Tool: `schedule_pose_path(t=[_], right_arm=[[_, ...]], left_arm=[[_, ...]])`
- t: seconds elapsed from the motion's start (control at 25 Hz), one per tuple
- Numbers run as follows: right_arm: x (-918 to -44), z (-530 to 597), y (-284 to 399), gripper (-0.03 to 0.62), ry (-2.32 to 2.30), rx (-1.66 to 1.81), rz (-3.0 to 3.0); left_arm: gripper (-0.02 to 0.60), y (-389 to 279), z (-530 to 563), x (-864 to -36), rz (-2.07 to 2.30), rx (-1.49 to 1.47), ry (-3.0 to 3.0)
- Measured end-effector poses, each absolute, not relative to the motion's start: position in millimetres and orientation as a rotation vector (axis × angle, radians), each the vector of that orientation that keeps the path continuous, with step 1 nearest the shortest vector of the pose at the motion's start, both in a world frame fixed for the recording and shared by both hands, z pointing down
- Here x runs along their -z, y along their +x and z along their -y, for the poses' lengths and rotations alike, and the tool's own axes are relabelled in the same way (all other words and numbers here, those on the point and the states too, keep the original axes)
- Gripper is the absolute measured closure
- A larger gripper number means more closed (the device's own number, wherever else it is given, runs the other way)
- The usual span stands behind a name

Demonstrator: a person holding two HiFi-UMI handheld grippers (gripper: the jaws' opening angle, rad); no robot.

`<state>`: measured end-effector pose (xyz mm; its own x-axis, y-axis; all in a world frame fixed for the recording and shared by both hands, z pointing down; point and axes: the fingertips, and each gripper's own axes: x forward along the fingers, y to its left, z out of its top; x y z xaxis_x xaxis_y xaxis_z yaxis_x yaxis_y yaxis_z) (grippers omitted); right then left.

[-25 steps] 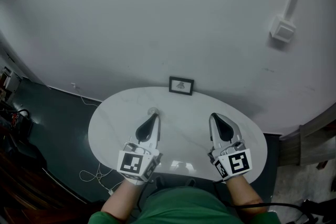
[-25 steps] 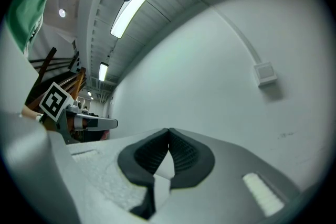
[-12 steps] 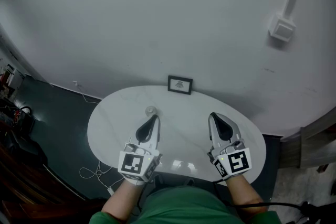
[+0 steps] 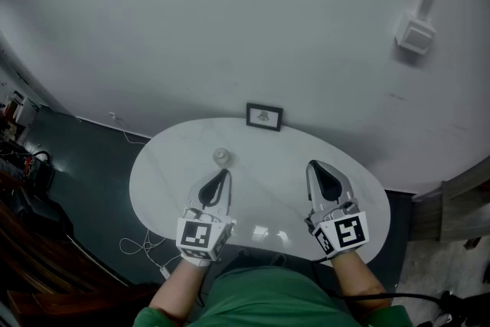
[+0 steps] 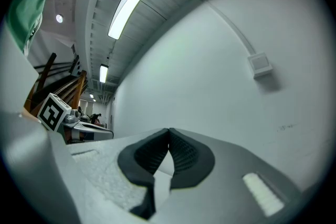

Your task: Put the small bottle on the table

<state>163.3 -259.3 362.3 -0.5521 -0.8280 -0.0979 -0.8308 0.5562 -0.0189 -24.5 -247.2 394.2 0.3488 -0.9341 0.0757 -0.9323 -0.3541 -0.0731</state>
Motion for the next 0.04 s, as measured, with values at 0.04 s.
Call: schedule_pose_path(t=[0.04], right_arm=[[-362.7, 261.1, 162.2, 0.599, -1.438, -0.045, -2.683]], left_arm=[[0.568, -27.6, 248.8, -396.7, -1.778, 0.169, -2.564]])
